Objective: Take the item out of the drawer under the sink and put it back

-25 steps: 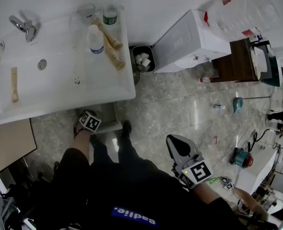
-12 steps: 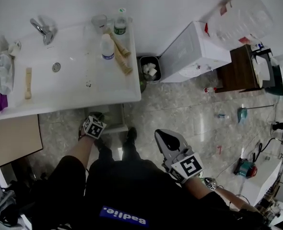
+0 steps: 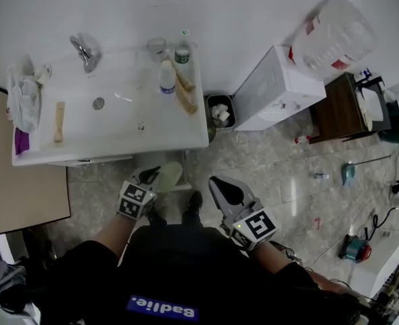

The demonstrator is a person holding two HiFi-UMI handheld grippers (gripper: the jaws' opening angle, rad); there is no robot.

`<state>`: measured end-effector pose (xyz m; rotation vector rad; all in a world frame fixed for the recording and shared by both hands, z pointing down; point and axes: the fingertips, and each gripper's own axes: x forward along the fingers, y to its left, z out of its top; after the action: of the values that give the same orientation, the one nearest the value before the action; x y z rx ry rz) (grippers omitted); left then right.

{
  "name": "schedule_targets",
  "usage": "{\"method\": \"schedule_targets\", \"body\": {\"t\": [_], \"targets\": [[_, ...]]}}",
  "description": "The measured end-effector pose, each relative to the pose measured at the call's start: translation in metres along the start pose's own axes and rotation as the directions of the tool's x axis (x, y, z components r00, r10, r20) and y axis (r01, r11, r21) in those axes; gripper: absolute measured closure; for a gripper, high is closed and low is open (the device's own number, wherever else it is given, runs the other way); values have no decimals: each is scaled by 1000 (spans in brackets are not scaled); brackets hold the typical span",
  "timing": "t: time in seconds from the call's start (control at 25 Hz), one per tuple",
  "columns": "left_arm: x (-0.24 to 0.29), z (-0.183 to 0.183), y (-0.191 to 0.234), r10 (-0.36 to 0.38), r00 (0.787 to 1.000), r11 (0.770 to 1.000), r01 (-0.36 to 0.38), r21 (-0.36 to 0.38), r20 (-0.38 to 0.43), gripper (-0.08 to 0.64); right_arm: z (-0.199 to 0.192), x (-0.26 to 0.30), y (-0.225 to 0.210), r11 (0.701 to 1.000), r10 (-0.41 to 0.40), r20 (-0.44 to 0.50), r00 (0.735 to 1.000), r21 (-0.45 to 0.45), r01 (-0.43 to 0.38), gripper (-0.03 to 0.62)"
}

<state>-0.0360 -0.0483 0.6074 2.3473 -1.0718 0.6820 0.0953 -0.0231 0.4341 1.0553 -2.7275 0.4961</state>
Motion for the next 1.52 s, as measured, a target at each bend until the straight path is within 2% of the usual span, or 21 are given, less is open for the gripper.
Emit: {"method": "schedule_targets", "body": {"t": [0.16, 0.36, 0.72, 0.92, 1.08, 1.32, 1.52], "targets": [[-43, 56, -27, -38, 990, 999, 34, 32, 136, 538, 18, 1, 10, 1000, 2, 38, 999, -24, -1, 591], [-89, 101, -39, -50, 969, 998, 38, 52, 244, 538, 35, 2, 13, 999, -26, 78, 997, -23, 28, 591], [-161, 155, -58, -86, 900, 996, 65, 64, 428, 537, 48, 12, 15, 999, -32, 97, 995, -5, 33, 591], [-182, 168, -71, -123, 872, 992, 96, 83, 473, 537, 48, 21, 28, 1000, -2, 89, 996, -16, 3, 591], [-188, 170, -76, -139, 865, 990, 104, 99, 481, 537, 47, 25, 32, 1000, 13, 84, 996, -25, -11, 591], [-189, 162, -74, -129, 868, 991, 91, 101, 480, 538, 45, 27, 36, 999, 22, 80, 997, -25, -20, 591], [-192, 161, -75, -136, 854, 991, 107, 86, 502, 538, 45, 26, 40, 999, 27, 75, 997, -31, -24, 591]]}}
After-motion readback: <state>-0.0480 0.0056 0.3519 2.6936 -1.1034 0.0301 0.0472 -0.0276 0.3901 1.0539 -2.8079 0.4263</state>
